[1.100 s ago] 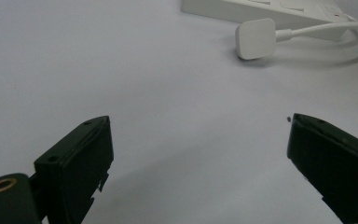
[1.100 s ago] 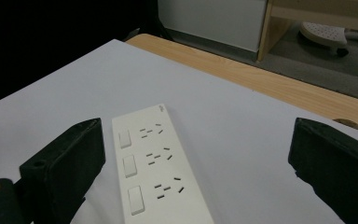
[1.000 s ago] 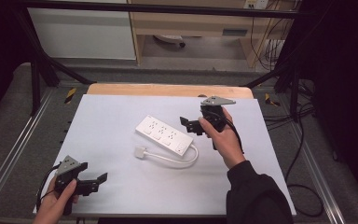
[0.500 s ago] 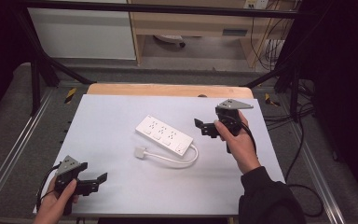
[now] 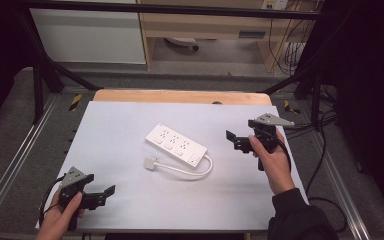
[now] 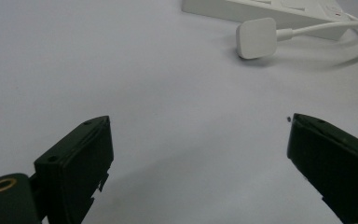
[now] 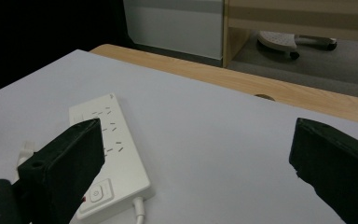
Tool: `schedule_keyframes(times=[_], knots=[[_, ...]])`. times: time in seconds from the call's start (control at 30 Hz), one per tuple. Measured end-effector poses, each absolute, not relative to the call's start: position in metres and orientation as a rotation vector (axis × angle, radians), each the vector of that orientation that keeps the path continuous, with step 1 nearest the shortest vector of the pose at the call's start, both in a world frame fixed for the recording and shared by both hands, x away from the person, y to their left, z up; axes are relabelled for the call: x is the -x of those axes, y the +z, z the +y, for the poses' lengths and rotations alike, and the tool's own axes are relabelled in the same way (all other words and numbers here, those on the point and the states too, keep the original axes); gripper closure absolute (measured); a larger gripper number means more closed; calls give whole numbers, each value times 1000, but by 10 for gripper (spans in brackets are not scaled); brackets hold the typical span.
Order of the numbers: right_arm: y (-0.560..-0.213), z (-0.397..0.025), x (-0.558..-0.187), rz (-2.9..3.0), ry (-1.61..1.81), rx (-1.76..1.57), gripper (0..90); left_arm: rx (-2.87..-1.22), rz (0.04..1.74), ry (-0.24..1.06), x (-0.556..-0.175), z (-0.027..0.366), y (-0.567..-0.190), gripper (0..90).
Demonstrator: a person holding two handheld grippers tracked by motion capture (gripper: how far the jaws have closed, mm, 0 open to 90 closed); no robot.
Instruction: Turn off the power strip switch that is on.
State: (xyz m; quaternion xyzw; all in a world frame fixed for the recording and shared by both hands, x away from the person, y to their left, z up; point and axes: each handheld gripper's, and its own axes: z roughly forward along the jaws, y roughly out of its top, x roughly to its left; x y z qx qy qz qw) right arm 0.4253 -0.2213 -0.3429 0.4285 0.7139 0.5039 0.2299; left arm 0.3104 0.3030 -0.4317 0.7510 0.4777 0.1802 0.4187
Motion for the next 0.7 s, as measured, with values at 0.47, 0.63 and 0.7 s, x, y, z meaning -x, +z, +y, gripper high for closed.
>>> schedule_keyframes(times=[0.47,0.63,0.7], knots=[[-358,-259,-409,1880,1395,-1250,33,-1881,1195,451,-310,303,-432,72],[-371,-267,-397,1869,1388,-1247,32,-1882,1193,453,-310,303,-432,71],[-378,-270,-392,1869,1385,-1258,32,-1882,1193,452,-310,302,-432,72]])
